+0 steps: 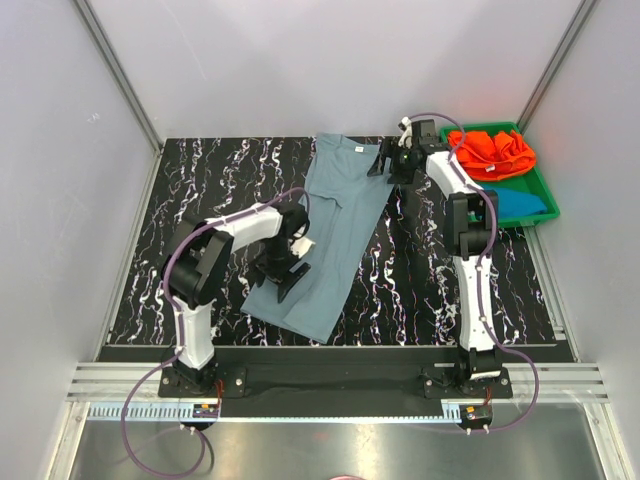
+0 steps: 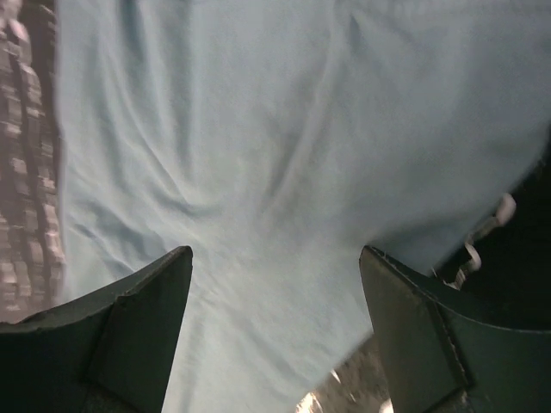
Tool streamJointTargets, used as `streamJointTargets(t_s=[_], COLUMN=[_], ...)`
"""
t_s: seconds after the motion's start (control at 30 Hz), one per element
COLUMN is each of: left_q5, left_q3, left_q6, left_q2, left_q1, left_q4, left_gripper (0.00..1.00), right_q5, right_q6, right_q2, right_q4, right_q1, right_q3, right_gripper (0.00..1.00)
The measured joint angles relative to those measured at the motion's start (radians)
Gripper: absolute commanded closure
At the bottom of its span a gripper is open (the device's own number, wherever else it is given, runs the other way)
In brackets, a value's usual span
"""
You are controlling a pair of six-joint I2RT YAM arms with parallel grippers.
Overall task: Fold and stack the t-shirts
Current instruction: Fold the tshirt
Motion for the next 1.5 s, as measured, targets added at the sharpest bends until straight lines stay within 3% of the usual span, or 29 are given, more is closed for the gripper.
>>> streamJointTargets(t_s=[0.23,0.53,1.13,1.5], left_q5=[-0.005,0.004,0.142,0.165], left_q3=[0.099,0.145,0.143,0.138], left_q6=[0.002,0.004,0.029,0.003], left_q2=[0.001,-0.003,0.072,0.073], left_q1=[-0.002,0.016,0.060,0.062], left_q4=[0.029,0.043,0.039,0.039], left_gripper=[0.19,0.19,0.21,0.22], right_q5=[0.213,0.264,0.129,0.064], right_q6=[-0.229,-0.330,-0.208,-0.187], right_q2=[-0.258,-0.459,-0.349,-0.196], right_q4=[0.009,0.057,0.021,-0.035], right_q1=[0.056,0.130,0.206,0.204], right_q3=[-0.298,-0.466,-0.532,-0.288], right_gripper=[0.11,0.11,0.08,0.07])
